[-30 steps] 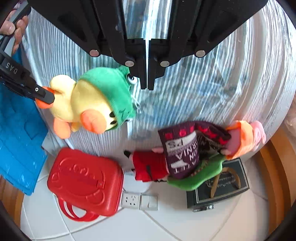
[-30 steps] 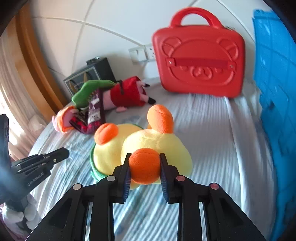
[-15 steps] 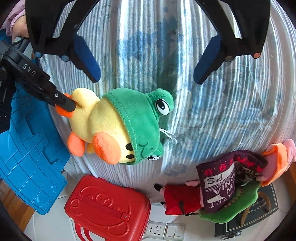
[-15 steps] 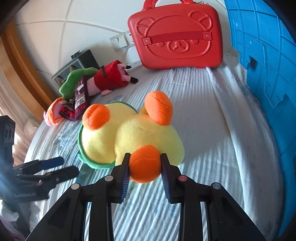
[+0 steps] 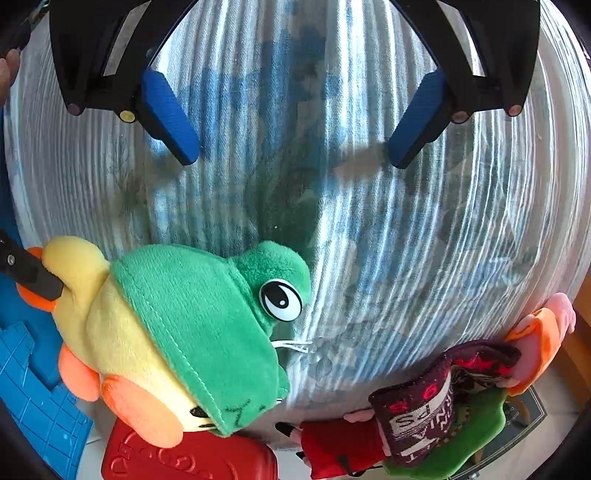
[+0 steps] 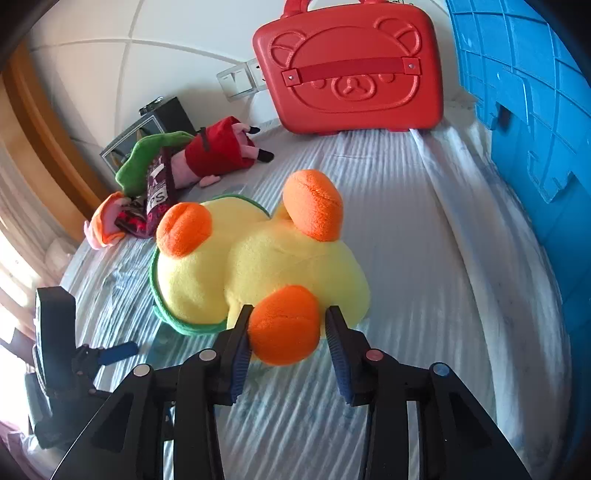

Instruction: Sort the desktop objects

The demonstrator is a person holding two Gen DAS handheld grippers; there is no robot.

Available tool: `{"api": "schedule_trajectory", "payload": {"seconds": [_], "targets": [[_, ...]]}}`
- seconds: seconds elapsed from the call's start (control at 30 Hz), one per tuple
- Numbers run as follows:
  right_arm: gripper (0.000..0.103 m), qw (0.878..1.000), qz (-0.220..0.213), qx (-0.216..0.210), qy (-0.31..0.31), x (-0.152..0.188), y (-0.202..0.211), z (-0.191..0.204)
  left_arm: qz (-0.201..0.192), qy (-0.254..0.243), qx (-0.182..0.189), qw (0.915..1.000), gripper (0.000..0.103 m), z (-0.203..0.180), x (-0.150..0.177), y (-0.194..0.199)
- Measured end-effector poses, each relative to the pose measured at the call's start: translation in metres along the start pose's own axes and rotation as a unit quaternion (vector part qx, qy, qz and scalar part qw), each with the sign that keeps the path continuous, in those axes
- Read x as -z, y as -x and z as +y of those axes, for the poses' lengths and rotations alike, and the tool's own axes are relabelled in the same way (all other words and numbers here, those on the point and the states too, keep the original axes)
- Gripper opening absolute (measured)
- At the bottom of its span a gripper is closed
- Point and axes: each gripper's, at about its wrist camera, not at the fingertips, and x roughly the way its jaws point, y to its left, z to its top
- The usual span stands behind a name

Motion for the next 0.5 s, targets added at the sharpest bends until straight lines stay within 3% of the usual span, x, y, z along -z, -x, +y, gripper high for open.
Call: {"api": "schedule_trajectory", "payload": {"seconds": [0.07, 0.2, 0.27, 0.37, 0.5], "targets": [[0.047, 1.000, 0.002, 0.002, -0.002, 0.001, 0.000, -0.003, -0.007, 0.025, 0.023, 0.9994, 0.093, 0.009, -0.005, 0.010], [0.050, 1.000, -0.001, 0.003, 0.001, 0.001, 0.002, -0.006, -0.120, 0.042, 0.048, 0.9907, 0.093, 0.014, -0.023, 0.065], [0.050, 1.000, -0.003, 0.005, 0.007, 0.000, 0.002, -0.005, -0.144, 0.028, 0.073, 0.9865, 0.094, 0.006, -0.038, 0.077], [0.049, 1.000, -0.006, 0.005, 0.005, -0.001, 0.002, -0.006, -0.137, -0.006, 0.074, 0.9878, 0.096, -0.014, -0.061, 0.065], [0.050, 1.000, -0.006, 0.001, -0.005, -0.002, 0.003, -0.013, -0.081, -0.046, 0.087, 0.9919, 0.096, -0.025, -0.058, 0.028]]}}
